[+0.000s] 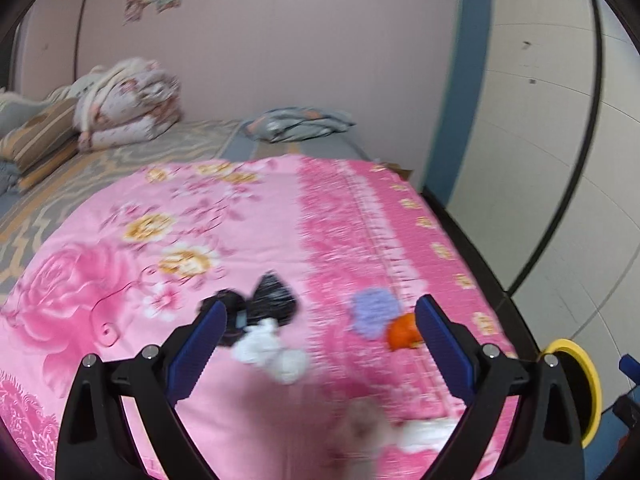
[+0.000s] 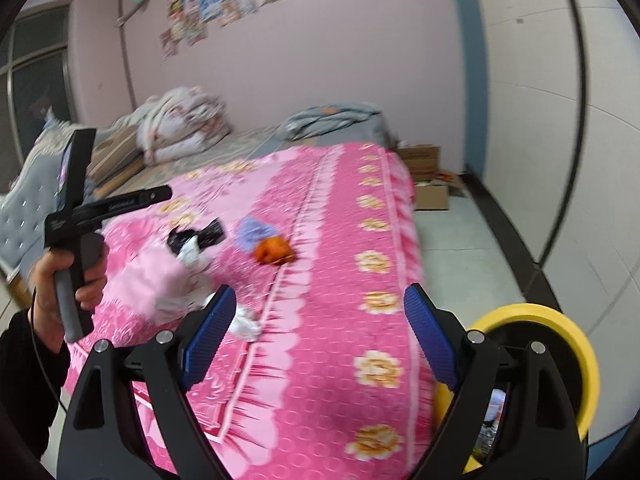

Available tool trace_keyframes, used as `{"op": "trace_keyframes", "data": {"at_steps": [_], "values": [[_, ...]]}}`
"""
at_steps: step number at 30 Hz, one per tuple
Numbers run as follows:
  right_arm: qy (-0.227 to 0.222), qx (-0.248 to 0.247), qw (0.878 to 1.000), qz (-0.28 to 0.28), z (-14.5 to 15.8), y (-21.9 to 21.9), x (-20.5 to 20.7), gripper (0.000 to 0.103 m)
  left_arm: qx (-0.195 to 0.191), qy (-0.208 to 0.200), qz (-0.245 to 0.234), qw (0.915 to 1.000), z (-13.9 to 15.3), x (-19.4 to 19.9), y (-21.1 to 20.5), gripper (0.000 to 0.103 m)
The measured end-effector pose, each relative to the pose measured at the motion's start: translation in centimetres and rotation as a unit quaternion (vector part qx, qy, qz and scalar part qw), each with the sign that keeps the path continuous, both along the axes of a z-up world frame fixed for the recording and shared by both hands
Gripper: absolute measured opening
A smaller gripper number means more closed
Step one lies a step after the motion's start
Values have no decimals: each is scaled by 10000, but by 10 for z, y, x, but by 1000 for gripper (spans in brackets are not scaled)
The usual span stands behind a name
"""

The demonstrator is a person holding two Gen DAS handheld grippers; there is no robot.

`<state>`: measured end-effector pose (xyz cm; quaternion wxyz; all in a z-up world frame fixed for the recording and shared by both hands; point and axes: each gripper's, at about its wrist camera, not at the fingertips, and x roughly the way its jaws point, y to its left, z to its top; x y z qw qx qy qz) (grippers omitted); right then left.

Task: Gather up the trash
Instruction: 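Move both open tools back over the trash on the bed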

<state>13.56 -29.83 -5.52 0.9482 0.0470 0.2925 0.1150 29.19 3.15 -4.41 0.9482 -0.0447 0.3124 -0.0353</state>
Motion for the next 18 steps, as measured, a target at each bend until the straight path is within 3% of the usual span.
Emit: {"op": "trace_keyframes", "data": {"at_steps": [10, 18], "values": [[416, -321, 9942, 933, -36, 75, 43, 82, 14, 489, 573, 9972, -49, 31, 71, 92], [758, -481, 9884, 1227, -66, 105, 69, 82, 30, 813, 739, 9939, -83, 54, 99, 92]]}}
